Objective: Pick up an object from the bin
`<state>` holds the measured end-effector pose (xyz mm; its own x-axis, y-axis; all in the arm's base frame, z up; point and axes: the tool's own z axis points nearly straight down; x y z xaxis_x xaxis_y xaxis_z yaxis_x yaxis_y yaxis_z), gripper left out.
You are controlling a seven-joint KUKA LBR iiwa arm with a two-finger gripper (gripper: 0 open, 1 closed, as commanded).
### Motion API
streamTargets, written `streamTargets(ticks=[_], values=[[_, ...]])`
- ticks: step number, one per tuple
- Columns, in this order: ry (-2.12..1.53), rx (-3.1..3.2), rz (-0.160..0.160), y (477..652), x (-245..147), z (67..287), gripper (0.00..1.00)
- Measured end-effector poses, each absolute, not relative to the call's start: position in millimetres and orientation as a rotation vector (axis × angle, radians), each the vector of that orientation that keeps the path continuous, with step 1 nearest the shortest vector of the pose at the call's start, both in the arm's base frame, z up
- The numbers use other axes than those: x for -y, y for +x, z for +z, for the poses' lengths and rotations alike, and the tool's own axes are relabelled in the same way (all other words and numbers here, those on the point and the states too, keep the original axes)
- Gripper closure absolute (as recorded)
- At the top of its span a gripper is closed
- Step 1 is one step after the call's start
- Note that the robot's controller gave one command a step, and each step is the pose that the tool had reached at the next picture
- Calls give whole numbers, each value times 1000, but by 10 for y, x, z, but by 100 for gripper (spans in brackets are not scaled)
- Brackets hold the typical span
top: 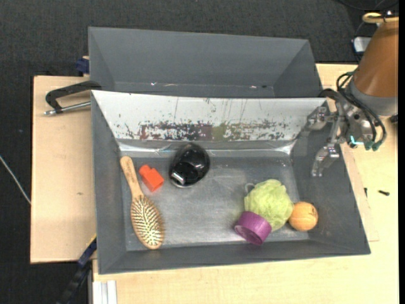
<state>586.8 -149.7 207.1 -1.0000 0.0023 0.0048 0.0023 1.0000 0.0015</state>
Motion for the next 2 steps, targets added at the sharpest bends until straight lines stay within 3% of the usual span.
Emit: streamTargets(ticks=[1,2], values=[[0,3145,0,5886,1490,2112,0],[137,3143,0,5608,1022,1410,0]])
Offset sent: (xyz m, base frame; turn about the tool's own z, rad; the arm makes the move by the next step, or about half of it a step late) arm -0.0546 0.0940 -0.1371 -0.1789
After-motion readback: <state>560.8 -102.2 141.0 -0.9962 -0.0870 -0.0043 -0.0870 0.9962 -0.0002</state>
